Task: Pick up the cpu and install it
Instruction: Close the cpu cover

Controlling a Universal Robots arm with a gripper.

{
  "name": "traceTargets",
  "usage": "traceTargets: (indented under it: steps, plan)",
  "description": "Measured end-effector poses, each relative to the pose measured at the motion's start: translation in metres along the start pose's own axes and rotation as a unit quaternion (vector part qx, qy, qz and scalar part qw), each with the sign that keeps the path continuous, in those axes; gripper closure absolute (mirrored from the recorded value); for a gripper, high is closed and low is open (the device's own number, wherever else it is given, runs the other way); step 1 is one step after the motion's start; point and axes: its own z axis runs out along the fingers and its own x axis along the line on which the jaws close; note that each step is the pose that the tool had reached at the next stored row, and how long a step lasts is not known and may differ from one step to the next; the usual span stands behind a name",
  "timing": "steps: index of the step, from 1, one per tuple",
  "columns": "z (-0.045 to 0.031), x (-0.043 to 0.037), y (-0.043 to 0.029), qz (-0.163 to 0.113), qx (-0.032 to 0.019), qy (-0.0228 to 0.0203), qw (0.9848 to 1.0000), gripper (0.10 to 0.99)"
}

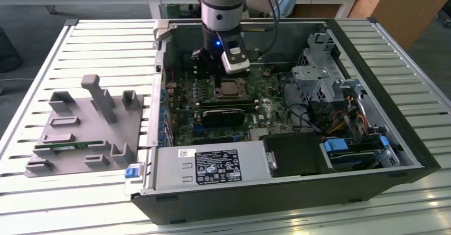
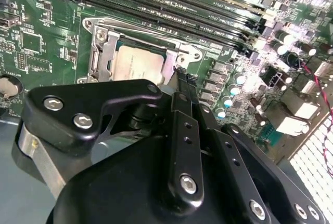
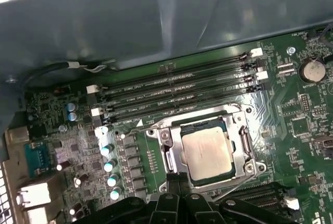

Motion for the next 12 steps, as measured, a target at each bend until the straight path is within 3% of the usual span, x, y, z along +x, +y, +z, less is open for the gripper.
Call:
traceTargets:
  steps: [12]
  plan:
    - [0.007, -0.0001, 0.0044, 0.0, 0.0008, -0.0002, 1.0, 0.98]
